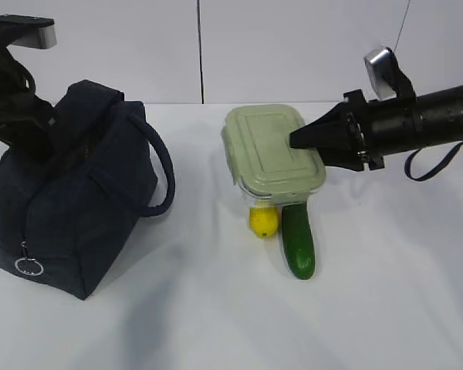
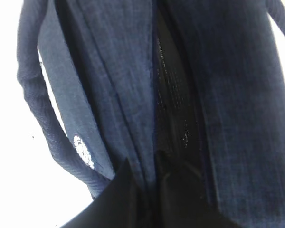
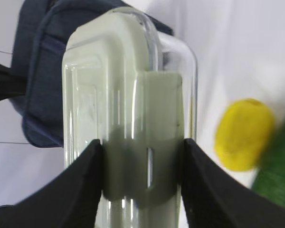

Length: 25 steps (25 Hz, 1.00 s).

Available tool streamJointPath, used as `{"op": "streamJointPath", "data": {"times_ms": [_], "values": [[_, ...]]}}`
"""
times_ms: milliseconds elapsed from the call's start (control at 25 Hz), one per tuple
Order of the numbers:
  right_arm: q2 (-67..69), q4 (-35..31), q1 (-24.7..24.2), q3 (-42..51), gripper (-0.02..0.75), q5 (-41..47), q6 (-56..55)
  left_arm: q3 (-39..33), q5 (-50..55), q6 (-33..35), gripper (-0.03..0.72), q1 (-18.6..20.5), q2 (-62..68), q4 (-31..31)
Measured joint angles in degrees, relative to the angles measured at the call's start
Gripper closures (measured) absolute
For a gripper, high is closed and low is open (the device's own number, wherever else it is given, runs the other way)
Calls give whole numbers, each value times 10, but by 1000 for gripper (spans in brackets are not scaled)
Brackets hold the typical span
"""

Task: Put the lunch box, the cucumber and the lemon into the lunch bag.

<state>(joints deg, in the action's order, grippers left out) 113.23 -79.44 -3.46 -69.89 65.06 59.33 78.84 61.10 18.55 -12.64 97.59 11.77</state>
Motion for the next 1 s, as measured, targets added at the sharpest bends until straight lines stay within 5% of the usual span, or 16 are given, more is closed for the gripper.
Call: {"op": "streamJointPath", "data": {"times_ms": [440,1000], "values": [[0,-32,88,-94,377,4,-40,0,9,-4,678,0,-10,12],[0,-45,128,-128,377,8,-53,0,8,-4,678,-36,-11,56]]}}
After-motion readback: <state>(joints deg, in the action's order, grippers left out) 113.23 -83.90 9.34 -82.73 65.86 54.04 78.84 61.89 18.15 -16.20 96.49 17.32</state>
